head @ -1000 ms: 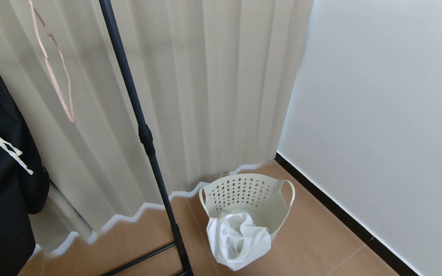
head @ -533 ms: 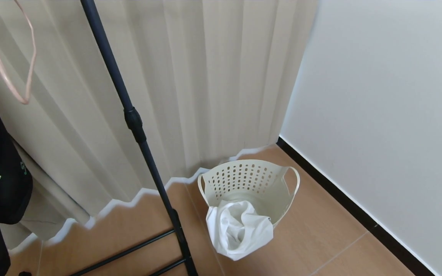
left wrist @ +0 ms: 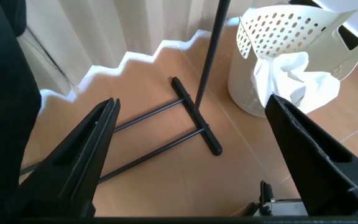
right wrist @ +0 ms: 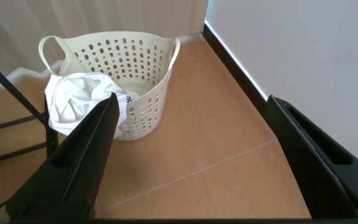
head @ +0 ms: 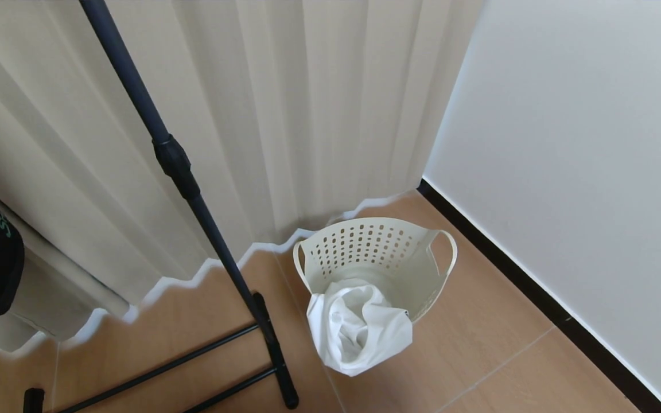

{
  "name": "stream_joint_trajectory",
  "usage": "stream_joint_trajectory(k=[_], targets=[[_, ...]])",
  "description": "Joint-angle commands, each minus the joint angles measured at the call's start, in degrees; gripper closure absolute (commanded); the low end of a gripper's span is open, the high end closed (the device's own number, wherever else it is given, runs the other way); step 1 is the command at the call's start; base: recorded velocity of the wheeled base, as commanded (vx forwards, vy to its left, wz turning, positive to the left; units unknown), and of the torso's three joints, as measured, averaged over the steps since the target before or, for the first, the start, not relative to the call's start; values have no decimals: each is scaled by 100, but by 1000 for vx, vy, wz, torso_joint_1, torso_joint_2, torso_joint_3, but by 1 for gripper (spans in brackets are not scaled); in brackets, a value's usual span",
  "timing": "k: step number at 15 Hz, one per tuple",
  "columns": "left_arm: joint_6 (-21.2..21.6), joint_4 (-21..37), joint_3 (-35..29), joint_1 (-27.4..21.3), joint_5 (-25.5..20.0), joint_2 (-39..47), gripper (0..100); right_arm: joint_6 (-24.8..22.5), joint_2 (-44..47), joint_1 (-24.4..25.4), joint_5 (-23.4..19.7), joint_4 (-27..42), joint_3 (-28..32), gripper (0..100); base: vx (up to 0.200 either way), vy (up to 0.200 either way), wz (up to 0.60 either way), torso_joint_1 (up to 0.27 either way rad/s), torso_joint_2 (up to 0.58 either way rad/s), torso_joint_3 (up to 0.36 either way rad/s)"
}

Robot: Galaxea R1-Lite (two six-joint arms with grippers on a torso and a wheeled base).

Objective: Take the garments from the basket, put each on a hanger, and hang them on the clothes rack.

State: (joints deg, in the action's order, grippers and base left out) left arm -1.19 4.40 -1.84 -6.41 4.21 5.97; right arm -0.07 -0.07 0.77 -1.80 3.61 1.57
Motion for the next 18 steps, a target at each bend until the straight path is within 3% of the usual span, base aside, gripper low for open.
stream_joint_trajectory(k=[1, 16, 18], targets=[[-4, -1, 0, 0, 1, 9, 0, -1, 7, 2, -4, -9, 1, 0, 0, 0, 0, 7, 2, -188], [5, -1, 0, 0, 1, 9, 0, -168, 25, 11, -74, 61, 19, 0, 0, 0, 0, 3, 4, -197], [5, -1, 8, 0, 1, 9, 0, -212, 570, 248, -180, 52, 10, 0, 0, 0, 0, 0, 7, -163]])
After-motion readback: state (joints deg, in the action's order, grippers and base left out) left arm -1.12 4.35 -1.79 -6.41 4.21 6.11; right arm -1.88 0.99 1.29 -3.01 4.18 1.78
